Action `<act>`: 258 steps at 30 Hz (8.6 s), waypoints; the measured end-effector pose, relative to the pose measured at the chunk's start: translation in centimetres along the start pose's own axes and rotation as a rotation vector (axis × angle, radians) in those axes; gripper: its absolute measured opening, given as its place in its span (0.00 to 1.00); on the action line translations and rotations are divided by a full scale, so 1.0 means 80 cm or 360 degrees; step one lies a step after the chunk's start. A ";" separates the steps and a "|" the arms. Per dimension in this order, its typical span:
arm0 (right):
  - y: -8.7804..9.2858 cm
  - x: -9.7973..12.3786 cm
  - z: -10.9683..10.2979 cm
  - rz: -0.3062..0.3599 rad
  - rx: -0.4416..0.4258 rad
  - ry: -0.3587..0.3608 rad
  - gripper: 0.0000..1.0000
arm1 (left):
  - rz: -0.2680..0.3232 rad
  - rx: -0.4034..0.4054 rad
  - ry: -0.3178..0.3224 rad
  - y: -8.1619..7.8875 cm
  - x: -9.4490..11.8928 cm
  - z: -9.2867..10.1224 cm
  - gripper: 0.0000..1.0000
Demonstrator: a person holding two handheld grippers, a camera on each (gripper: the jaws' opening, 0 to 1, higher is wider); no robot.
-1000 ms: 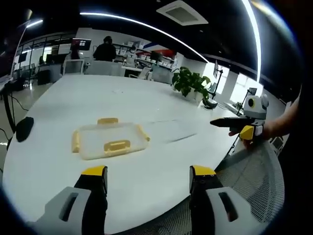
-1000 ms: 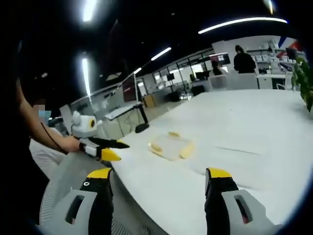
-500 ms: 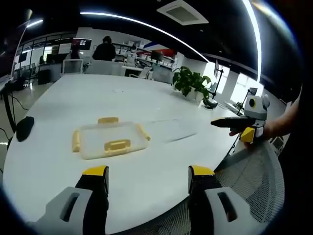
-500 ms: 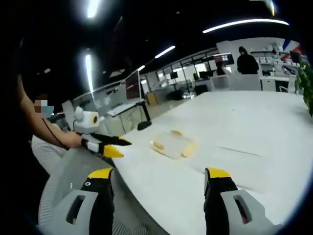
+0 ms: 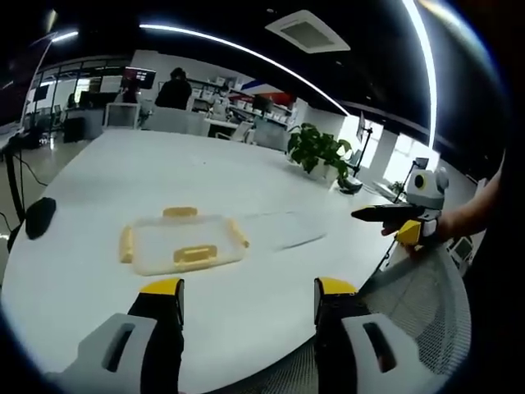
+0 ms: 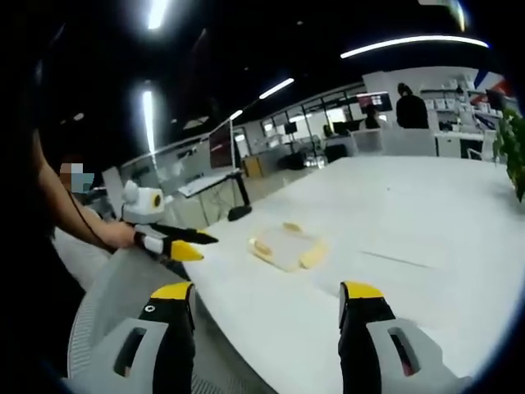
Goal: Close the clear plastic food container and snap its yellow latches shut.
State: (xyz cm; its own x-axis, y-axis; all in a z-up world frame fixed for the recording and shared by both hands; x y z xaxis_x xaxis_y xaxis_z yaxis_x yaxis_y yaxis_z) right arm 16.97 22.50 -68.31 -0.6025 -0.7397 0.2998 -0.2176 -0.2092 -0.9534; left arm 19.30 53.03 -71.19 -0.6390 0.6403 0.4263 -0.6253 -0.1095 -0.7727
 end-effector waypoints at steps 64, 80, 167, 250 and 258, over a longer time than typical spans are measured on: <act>-0.066 -0.136 0.002 -0.0091 0.0194 -0.0102 0.66 | -0.0264 -0.0108 0.0329 -0.047 -0.012 -0.086 0.59; -0.067 -0.152 0.023 -0.0159 0.0262 -0.0109 0.64 | -0.0361 -0.0213 0.0327 -0.058 -0.016 -0.105 0.60; -0.028 -0.250 0.070 -0.0778 0.0804 -0.0477 0.53 | -0.0981 -0.0943 0.0377 -0.113 -0.104 -0.201 0.59; 0.000 -0.288 0.095 -0.1164 0.1010 -0.0716 0.47 | -0.1232 -0.1351 0.0501 -0.117 -0.138 -0.201 0.53; 0.000 -0.292 0.095 -0.1178 0.1016 -0.0731 0.47 | -0.1245 -0.1375 0.0523 -0.113 -0.142 -0.197 0.52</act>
State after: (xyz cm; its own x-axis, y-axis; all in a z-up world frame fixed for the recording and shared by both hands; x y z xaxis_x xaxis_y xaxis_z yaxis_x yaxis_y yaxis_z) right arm 36.91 34.90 -75.62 -0.1110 -0.4339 0.8941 0.1112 -0.8994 -0.4227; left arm 39.26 58.78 -76.48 0.0009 0.4830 0.8756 -0.2063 0.8569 -0.4725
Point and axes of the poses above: the point that each gripper's makers call its tool centre point, and the gripper's own axes: x roughly backward along the fingers, z roughly to its right, y roughly out of its underside, the point moved 9 cm from there along x, roughly backward along the fingers, and after that the axes turned 14 degrees about x, right-handed, at the moved point
